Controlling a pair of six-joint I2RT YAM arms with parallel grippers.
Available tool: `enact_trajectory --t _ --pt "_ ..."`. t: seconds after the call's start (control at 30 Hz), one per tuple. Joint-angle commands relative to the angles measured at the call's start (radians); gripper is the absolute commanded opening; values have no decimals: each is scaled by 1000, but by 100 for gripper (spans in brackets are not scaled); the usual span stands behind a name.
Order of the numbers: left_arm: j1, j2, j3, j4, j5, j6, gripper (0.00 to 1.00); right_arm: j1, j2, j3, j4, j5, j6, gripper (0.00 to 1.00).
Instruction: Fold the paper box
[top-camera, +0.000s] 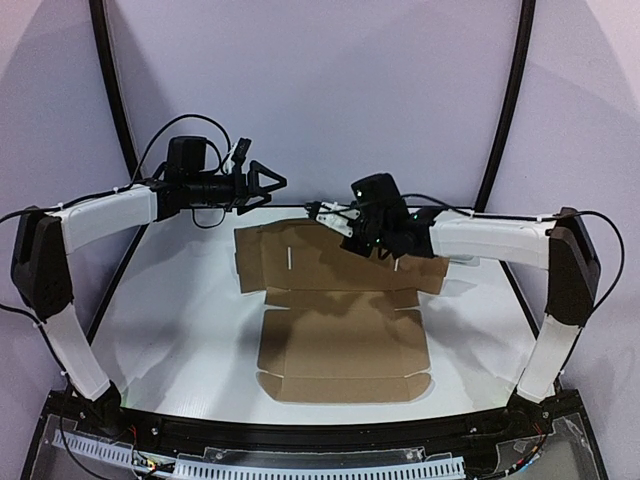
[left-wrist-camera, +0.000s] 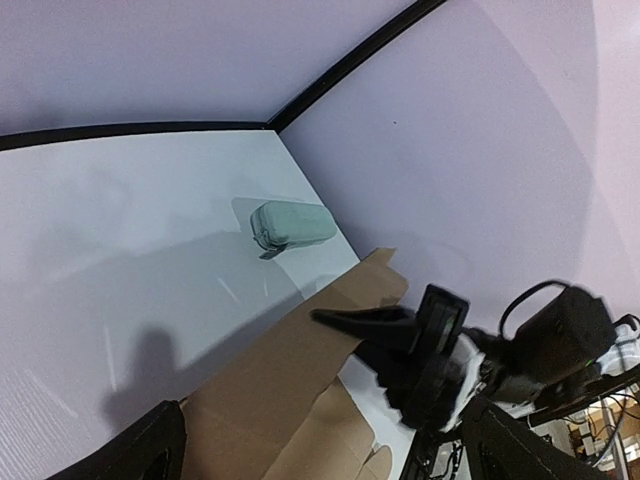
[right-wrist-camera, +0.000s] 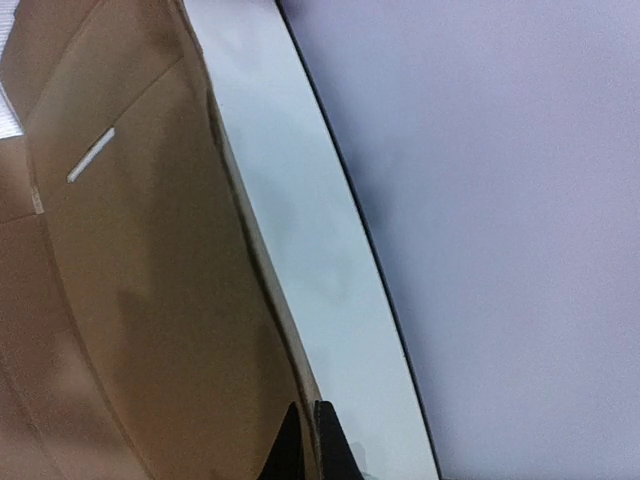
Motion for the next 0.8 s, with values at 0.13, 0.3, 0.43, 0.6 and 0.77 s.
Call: enact_trajectory --t 0.13,0.3,0.43,0.6,0.77 --pt "-16 -62 -19 -85 -19 7 99 65 -10 -198 390 157 -52 0" --pt "-59 -130 -87 -176 -115 42 99 108 -15 -322 544 196 -97 0" --pt "-89 -162 -147 -174 -164 29 99 135 16 -355 590 250 -91 0" --pt "-119 -184 -192 -151 -191 12 99 159 30 -354 550 268 -28 0" --pt "-136 -164 -225 -86 -147 -24 99 163 -4 -364 517 265 18 0"
